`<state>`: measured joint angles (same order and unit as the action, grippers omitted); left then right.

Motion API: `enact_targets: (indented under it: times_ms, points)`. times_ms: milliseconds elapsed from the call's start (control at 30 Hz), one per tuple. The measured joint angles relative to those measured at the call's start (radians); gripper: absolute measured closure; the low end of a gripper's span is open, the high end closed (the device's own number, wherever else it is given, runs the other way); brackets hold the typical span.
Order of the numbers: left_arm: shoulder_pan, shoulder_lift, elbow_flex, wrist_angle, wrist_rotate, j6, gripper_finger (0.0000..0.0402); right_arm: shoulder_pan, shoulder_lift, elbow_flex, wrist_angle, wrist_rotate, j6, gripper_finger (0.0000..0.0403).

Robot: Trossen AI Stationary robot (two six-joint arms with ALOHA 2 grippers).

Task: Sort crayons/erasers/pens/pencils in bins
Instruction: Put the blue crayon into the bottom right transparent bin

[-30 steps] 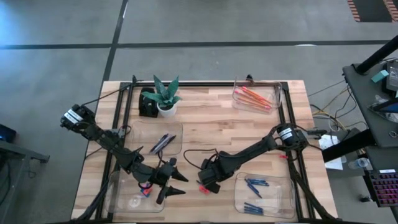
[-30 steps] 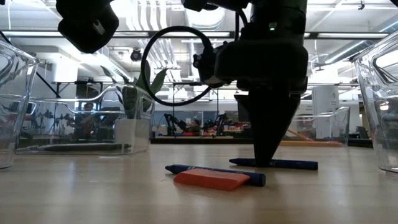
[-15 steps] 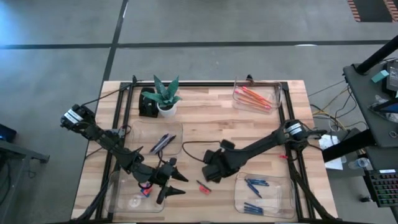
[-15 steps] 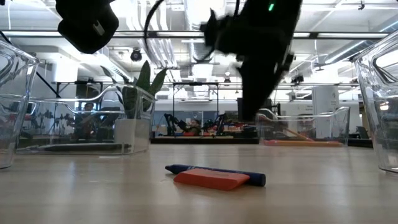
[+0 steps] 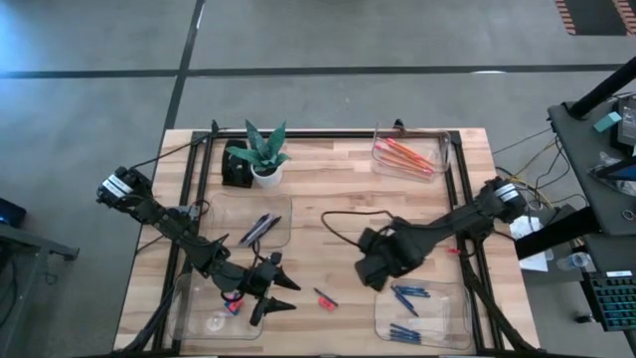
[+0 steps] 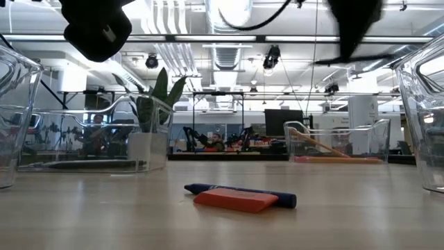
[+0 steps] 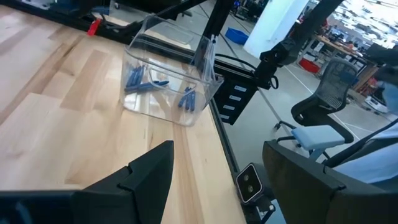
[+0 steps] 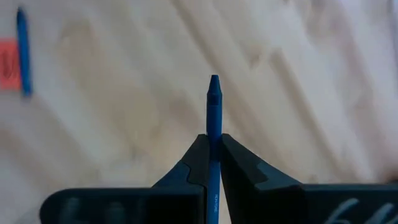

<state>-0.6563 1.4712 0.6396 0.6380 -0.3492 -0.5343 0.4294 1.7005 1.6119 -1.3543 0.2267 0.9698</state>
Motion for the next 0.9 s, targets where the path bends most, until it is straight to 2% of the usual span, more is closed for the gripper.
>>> enact_targets:
  times_ms: [100,333,533,767,900]
  points:
    - [0.0,0.0,-0.006,-0.002,0.0,0.0,0.0169,0.06,-0.03,-0.001,-0.043,-0.065,0.101,0.0385]
    - [0.002,0.0,-0.007,-0.002,0.0,0.002,0.0169,0.244,-0.033,-0.005,-0.05,-0.07,0.311,0.0385]
    - [0.002,0.0,-0.007,-0.002,0.0,0.025,0.0169,0.377,0.027,-0.011,-0.04,-0.07,0.469,0.0385]
    - [0.002,0.0,-0.007,0.001,-0.004,0.024,0.0169,0.449,0.131,-0.011,0.014,-0.073,0.516,0.0385]
    - [0.002,0.0,-0.005,0.006,-0.027,0.023,0.0169,0.447,0.173,-0.013,0.01,-0.099,0.438,0.0385]
